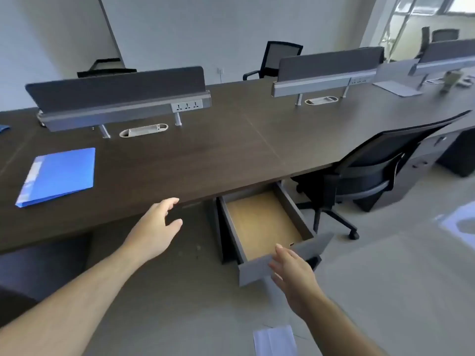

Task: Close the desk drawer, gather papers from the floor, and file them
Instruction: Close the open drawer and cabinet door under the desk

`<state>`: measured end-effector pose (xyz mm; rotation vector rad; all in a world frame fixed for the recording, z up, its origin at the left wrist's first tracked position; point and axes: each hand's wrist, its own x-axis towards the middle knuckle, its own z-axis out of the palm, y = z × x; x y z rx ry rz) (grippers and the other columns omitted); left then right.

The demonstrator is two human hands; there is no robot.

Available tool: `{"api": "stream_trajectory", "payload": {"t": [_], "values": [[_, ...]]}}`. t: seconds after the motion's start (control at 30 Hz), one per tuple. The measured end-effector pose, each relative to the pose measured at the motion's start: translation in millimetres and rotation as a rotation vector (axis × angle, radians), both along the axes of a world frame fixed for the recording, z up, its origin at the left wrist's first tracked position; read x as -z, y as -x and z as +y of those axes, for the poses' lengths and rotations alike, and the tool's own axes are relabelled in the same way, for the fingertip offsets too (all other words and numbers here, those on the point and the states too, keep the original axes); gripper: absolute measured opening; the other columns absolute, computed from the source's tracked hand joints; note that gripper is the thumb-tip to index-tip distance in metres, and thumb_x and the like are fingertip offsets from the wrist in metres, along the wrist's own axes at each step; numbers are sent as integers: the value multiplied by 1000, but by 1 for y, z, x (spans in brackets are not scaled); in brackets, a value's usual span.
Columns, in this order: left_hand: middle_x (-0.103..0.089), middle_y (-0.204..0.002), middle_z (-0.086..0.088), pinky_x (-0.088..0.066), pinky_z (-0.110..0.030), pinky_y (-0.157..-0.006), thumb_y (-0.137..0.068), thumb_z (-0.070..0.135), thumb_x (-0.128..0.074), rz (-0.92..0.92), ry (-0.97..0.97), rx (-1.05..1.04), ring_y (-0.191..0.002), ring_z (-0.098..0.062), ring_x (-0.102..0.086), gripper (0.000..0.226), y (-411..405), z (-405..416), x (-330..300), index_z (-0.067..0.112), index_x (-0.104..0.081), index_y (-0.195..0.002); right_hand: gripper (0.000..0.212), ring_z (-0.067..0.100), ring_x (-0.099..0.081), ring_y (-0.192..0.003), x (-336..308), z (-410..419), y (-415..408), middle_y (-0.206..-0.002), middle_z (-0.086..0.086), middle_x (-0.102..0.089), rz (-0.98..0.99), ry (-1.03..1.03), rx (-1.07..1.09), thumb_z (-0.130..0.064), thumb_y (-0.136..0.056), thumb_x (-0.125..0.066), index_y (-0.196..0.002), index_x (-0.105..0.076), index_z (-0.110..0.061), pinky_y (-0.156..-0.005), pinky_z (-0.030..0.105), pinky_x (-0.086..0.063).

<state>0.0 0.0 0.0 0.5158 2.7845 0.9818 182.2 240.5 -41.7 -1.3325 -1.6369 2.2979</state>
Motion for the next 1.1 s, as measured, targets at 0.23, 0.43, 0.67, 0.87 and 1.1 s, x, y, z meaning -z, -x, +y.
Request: {"api": "stream_trajectory", "payload": {"t": [0.23,0.43,0.67,0.87,1.1], "values": [[-34,-157,-6,-25,-42,-114,-96,45,-47,196,345,181,-143,-25,-29,63,164,47,89,19,-29,-151,63,22,-44,-137,83,2,90,-145,2,-46,-184,9,266,-58,-94,-52,-147,-43,-24,-121,51,-29],[-19,-163,-7,-14,-45,-119,-98,56,-28,142,481,335,-149,-24,-13,67,235,81,159,19,-20,-154,67,20,-30,-149,96,-7,131,-162,-7,-31,-257,-113,287,-60,-99,-38,-158,-27,-30,-119,45,-25],[-26,-160,-10,-20,-50,-117,-99,50,-19,265,528,347,-148,-28,-19,65,247,85,197,12,-28,-151,56,15,-32,-148,106,-19,132,-161,-9,-35,-207,-194,304,-45,-103,-41,-157,-32,-31,-119,34,-22],[-23,-161,-9,-17,-48,-119,-99,52,-9,313,525,322,-149,-25,-16,67,245,84,206,14,-24,-152,53,10,-36,-144,115,-15,167,-157,-12,-41,-128,-198,297,-42,-104,-41,-156,-35,-31,-113,27,-25],[-18,-163,-4,-14,-45,-120,-97,52,-4,328,524,326,-150,-21,-12,68,250,83,214,17,-19,-153,39,12,-60,-117,133,8,253,-121,-3,-64,-6,8,635,-32,-104,-49,-141,-53,-22,-100,31,-42]]}}
